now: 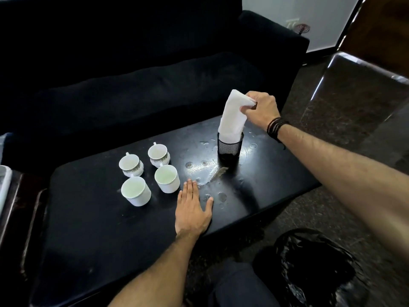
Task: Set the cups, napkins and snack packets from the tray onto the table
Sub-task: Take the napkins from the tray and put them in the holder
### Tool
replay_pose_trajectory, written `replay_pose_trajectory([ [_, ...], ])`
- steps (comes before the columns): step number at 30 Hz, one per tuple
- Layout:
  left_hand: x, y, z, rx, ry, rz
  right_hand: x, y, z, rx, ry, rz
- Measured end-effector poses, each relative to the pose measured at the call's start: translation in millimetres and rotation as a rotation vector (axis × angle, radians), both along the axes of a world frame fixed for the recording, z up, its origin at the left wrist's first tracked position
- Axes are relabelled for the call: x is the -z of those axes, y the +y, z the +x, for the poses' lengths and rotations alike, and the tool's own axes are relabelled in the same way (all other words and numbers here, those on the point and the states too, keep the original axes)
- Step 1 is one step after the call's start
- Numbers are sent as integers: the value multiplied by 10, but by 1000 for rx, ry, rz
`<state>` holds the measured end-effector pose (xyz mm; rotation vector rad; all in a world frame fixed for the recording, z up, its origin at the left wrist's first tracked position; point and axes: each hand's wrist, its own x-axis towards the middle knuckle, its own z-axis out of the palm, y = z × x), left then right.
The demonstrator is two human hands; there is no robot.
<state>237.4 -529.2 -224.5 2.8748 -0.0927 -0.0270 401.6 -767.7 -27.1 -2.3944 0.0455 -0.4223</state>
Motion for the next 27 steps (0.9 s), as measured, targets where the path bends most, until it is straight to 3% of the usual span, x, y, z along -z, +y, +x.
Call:
replay_pose_trajectory([
  [10, 12, 8, 2, 1, 2, 12, 445, 160, 28, -8, 183, -146],
  [16, 4, 10, 5, 0, 2, 0, 568, 264, 55, -51, -95, -465],
  [22, -4, 11, -5, -1, 2, -2, 662, 334, 141, -202, 94, -640],
  [27, 8, 4, 1, -5, 6, 1, 741, 338, 120, -150, 156, -607],
])
